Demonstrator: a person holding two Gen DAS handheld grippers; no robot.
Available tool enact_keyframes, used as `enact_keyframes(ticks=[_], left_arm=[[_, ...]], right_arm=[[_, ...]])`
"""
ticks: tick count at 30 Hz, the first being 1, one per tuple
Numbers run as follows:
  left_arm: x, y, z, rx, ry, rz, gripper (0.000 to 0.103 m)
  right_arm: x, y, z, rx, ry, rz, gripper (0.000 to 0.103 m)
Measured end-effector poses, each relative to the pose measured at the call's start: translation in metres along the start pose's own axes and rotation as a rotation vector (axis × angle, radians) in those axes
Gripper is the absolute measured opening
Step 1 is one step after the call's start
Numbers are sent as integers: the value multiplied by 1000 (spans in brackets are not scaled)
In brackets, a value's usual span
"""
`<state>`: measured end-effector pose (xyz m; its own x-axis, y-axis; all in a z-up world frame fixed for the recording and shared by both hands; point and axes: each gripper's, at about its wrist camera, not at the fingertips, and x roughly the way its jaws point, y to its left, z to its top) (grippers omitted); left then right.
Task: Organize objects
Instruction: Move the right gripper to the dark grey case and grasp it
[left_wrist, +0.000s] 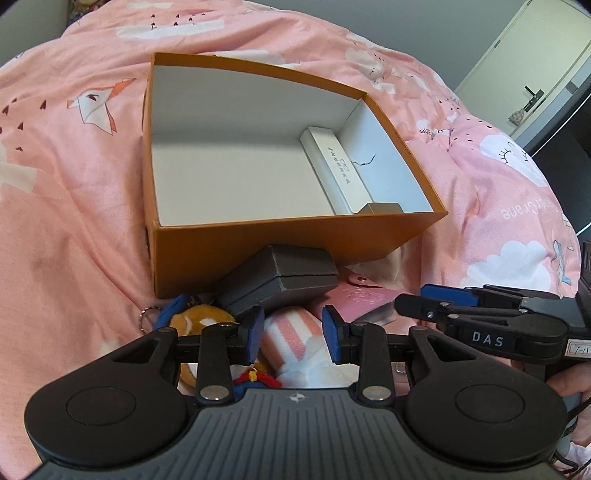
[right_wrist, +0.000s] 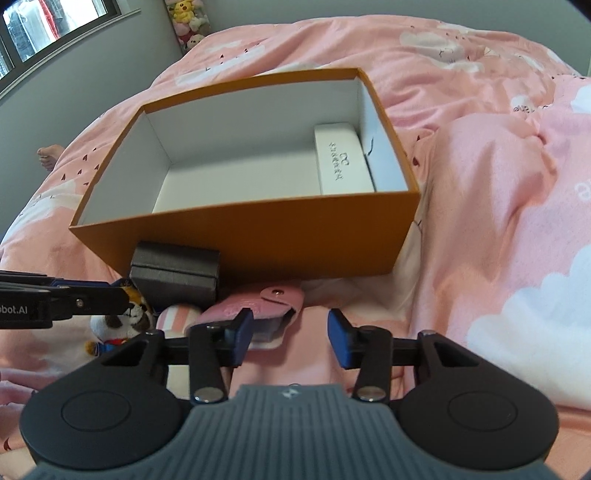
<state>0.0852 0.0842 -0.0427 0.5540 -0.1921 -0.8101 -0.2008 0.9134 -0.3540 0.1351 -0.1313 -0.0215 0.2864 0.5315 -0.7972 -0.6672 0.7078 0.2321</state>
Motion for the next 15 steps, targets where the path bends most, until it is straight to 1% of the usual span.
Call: enact_keyframes(ticks=[2, 4, 6, 8, 11, 12, 14, 15], left_arm=[[1, -2, -1, 15, -15, 12, 38], [0, -8, -2, 70, -46, 58, 41], [1, -13, -2, 134, -74, 108, 52], [4, -16, -3, 180, -68, 138, 53], [5, -14, -4, 169, -51, 147, 53], [5, -12, -4, 163, -43, 152, 53], [4, -8, -5, 153, -31, 181, 53], [3, -5, -6, 143, -30, 198, 53]], right_arm=[[2, 2, 0, -2, 5, 7, 48], [2, 3, 1, -7, 6, 16, 48], [2, 6, 3, -20, 3, 24, 48], [3, 9, 6, -26, 5, 43, 48], [7, 14, 15, -25, 15, 87, 48], [8, 16, 18, -23, 17, 101, 49], [12, 22, 25, -18, 28, 137, 58], [15, 25, 28, -15, 34, 156, 67]])
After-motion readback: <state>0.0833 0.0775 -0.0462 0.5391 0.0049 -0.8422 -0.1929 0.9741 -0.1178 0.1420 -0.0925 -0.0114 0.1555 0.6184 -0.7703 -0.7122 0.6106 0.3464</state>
